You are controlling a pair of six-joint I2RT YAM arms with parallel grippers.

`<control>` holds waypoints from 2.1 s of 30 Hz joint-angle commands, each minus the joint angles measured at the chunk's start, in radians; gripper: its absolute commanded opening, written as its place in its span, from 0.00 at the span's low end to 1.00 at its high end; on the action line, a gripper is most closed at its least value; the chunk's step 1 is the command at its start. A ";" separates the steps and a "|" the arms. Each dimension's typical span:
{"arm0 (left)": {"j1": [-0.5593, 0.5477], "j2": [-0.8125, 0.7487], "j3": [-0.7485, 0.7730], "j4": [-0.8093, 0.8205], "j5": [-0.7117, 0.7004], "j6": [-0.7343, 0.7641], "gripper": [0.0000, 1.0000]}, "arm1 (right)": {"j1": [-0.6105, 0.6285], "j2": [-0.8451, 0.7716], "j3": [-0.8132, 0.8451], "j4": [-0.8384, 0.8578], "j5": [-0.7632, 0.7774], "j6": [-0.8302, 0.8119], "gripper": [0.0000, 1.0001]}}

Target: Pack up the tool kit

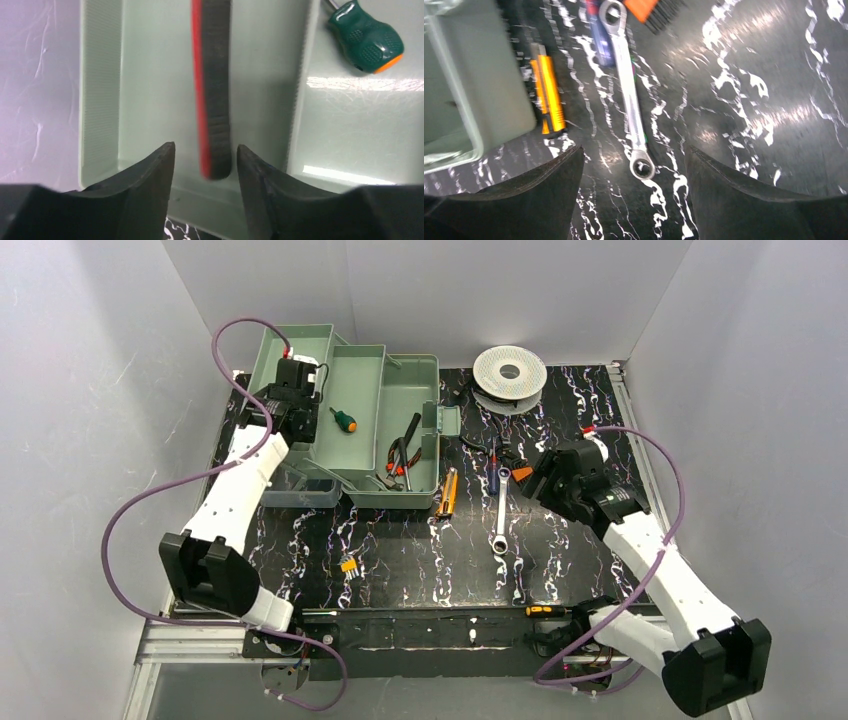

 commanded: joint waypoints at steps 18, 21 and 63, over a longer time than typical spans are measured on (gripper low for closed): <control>-0.013 -0.318 -0.084 0.126 0.654 -0.205 0.98 | 0.001 0.270 0.063 0.000 -0.064 -0.161 0.76; -0.023 -0.351 -0.113 0.134 0.730 -0.240 0.98 | 0.002 0.394 0.177 -0.016 0.006 -0.191 0.76; -0.190 -0.399 -0.485 0.447 1.032 -0.204 0.98 | 0.052 0.840 0.525 0.058 -0.194 -0.311 0.01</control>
